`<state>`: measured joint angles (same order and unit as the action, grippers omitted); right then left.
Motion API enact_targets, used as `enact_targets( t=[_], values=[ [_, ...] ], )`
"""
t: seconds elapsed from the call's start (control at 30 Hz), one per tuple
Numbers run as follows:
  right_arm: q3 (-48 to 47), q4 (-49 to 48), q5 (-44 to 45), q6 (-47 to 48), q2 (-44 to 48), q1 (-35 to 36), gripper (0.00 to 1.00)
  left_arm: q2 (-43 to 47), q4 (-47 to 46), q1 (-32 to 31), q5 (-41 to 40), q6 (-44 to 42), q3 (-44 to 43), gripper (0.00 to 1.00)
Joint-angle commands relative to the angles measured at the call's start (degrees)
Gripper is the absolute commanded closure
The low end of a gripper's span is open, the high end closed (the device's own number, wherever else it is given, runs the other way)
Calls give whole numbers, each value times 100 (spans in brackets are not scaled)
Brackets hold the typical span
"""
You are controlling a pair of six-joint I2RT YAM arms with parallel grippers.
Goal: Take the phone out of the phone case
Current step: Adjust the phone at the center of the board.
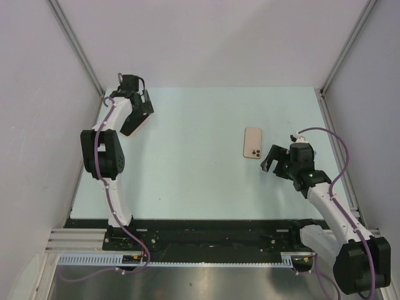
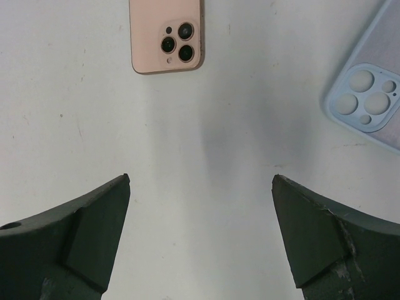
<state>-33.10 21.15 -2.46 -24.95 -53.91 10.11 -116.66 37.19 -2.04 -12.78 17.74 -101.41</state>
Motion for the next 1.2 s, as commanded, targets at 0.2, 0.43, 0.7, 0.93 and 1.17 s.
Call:
enact_targets(
  t=[0.2,0.43,0.7,0.93,1.17],
  values=[
    [-179,3,123,96,-111,61,0,-1314,517,652,741,204,-1626,0],
    [-179,-146,61,34,-401,61,0,-1860,456,846,592,449,-2295,0],
    [-179,-321,35,-45,-691,132,0,-2677,605,1092,916,705,-3209,0],
    [-170,-313,52,-124,-621,211,0,-2915,676,1083,1558,670,-3017,0],
    [-179,-199,105,-115,-436,246,0,-2301,404,996,1892,450,-1920,0]
  ],
)
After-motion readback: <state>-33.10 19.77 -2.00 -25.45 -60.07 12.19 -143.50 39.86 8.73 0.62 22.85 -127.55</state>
